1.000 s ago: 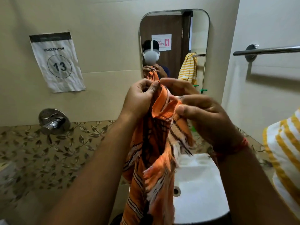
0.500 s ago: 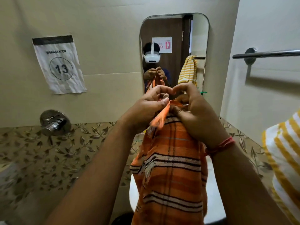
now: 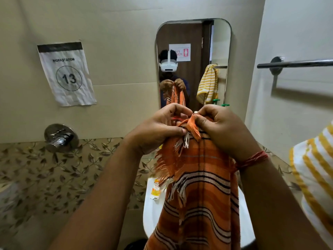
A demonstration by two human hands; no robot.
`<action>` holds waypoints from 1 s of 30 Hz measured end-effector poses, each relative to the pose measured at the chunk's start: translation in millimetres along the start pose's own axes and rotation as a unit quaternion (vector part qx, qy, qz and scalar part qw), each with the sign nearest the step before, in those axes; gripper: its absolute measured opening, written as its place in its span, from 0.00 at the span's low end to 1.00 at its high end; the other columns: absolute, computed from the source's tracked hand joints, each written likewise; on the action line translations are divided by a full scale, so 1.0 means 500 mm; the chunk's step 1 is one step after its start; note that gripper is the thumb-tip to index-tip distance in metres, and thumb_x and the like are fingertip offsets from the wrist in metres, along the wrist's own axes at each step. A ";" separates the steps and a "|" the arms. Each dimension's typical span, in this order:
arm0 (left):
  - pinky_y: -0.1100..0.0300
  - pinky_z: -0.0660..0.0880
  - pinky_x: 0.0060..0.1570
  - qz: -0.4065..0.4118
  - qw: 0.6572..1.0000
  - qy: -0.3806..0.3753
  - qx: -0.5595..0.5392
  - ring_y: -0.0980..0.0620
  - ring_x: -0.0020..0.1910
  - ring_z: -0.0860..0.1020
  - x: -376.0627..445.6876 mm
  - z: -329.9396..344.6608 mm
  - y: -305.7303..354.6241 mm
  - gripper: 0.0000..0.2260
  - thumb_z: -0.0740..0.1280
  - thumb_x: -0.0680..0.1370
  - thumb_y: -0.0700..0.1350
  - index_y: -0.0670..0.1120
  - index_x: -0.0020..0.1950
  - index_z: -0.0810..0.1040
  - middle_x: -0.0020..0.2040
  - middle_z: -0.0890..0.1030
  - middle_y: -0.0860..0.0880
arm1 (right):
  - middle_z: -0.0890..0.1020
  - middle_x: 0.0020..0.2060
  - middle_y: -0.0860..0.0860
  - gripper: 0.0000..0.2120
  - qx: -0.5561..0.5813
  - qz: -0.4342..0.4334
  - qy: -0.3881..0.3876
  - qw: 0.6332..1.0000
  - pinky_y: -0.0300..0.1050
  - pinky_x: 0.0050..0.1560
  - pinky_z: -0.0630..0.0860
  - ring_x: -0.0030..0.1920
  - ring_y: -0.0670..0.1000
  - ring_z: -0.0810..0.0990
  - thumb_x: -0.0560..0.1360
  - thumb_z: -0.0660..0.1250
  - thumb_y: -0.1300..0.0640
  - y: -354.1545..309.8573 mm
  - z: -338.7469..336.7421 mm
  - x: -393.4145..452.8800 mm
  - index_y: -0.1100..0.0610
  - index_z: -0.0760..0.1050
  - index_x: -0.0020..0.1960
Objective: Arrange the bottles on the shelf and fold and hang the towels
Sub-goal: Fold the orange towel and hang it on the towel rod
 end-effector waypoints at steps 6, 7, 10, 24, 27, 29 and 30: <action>0.57 0.82 0.47 -0.049 0.982 0.125 0.131 0.51 0.46 0.84 -0.024 -0.048 -0.008 0.07 0.66 0.81 0.43 0.43 0.57 0.79 0.48 0.84 0.46 | 0.81 0.40 0.45 0.09 -0.019 0.011 0.052 0.998 0.28 0.32 0.67 0.40 0.41 0.78 0.80 0.65 0.49 0.012 -0.031 -0.002 0.54 0.78 0.48; 0.57 0.81 0.47 -0.042 0.979 0.144 0.140 0.51 0.46 0.84 -0.025 -0.050 -0.008 0.06 0.66 0.81 0.44 0.44 0.55 0.79 0.47 0.84 0.46 | 0.81 0.40 0.45 0.09 -0.017 0.008 0.054 0.998 0.27 0.32 0.67 0.39 0.41 0.77 0.80 0.65 0.49 0.011 -0.032 -0.001 0.54 0.78 0.48; 0.58 0.81 0.44 -0.016 0.976 0.197 0.089 0.51 0.44 0.85 -0.023 -0.045 -0.005 0.07 0.63 0.83 0.46 0.46 0.54 0.79 0.45 0.85 0.47 | 0.81 0.39 0.45 0.09 -0.019 0.007 0.052 0.998 0.28 0.31 0.67 0.39 0.42 0.78 0.80 0.65 0.49 0.007 -0.028 0.003 0.54 0.78 0.48; 0.44 0.82 0.51 0.007 0.961 0.266 -0.069 0.40 0.49 0.84 0.004 -0.006 0.004 0.09 0.60 0.84 0.46 0.46 0.56 0.79 0.53 0.83 0.37 | 0.82 0.40 0.43 0.05 0.062 -0.094 0.085 0.990 0.30 0.42 0.76 0.44 0.41 0.81 0.78 0.69 0.53 -0.030 -0.003 -0.006 0.54 0.80 0.48; 0.44 0.82 0.52 0.005 0.968 0.237 -0.078 0.39 0.51 0.83 0.007 0.006 0.000 0.09 0.61 0.84 0.46 0.47 0.57 0.80 0.55 0.83 0.37 | 0.82 0.40 0.41 0.05 0.068 -0.086 0.100 0.989 0.29 0.41 0.76 0.43 0.40 0.81 0.76 0.72 0.52 -0.033 -0.001 -0.002 0.53 0.81 0.48; 0.45 0.81 0.55 0.005 0.970 0.225 -0.092 0.39 0.53 0.83 0.006 0.013 -0.008 0.10 0.61 0.84 0.44 0.49 0.56 0.82 0.55 0.83 0.38 | 0.83 0.39 0.44 0.06 0.073 -0.061 0.131 0.987 0.31 0.40 0.77 0.41 0.41 0.82 0.75 0.73 0.51 -0.026 0.000 0.002 0.53 0.82 0.47; 0.45 0.80 0.57 0.006 0.969 0.223 -0.104 0.39 0.55 0.83 0.006 0.015 -0.013 0.10 0.61 0.83 0.43 0.49 0.56 0.83 0.55 0.84 0.39 | 0.83 0.39 0.44 0.07 0.072 -0.052 0.153 0.984 0.32 0.40 0.78 0.40 0.42 0.82 0.76 0.72 0.50 -0.023 0.002 0.002 0.54 0.81 0.46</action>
Point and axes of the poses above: each hand's wrist, its own x-axis towards the middle knuckle, its own z-axis out of the palm, y = z × x, the point moved 6 cm from there along x, towards the middle knuckle
